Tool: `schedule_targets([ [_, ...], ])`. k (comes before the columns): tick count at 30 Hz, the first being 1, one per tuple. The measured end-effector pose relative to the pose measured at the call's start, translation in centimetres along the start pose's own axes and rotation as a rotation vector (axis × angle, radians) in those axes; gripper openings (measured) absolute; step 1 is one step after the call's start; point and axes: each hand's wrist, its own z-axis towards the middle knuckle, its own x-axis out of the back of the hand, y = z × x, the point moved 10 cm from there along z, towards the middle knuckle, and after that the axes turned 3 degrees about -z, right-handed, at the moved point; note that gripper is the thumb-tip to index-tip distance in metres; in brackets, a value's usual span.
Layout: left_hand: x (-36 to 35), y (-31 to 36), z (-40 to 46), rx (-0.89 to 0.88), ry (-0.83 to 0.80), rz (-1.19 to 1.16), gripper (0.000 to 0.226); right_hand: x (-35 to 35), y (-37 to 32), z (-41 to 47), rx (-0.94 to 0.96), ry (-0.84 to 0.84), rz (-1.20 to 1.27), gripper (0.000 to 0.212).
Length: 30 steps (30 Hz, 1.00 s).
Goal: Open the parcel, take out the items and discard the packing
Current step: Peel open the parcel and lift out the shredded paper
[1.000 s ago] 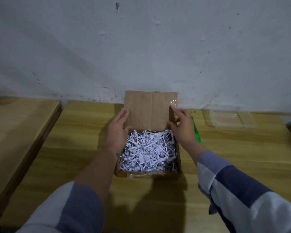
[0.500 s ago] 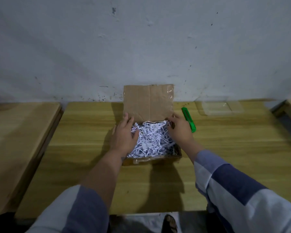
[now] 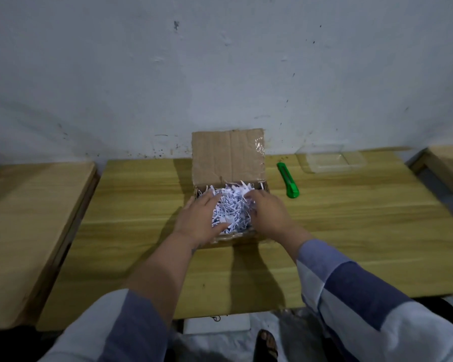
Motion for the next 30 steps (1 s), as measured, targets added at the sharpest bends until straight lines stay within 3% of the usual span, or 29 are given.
schedule_targets([
  [3,0.2,0.3,1.0,-0.035,-0.046,-0.066,0.090,0.9,-0.3,0.9,0.075,0.015,0.067,0.058],
  [5,-0.2,0.2,1.8,-0.046,-0.111,-0.098,0.097,-0.4,-0.7,1.7,0.144,-0.129,0.107,0.074],
  [8,-1.3,0.0,2.8,-0.051,-0.210,-0.057,0.106,-2.7,-0.7,2.7,0.202,-0.311,-0.055,0.094],
  [11,-2.1,-0.3,3.8,-0.026,-0.264,0.003,0.114,-3.2,-0.7,3.8,0.231,-0.361,-0.140,0.105],
  [18,-2.7,-0.4,4.5,-0.003,-0.303,-0.082,0.118,-3.7,-0.3,4.9,0.270,-0.410,-0.217,0.101],
  [22,-3.1,-0.7,4.7,-0.024,-0.313,-0.090,0.117,-4.7,0.2,4.7,0.279,-0.478,-0.233,0.110],
  [30,-3.8,-0.7,5.2,-0.018,-0.300,-0.027,0.116,-4.5,-0.5,4.6,0.339,-0.371,-0.228,0.092],
])
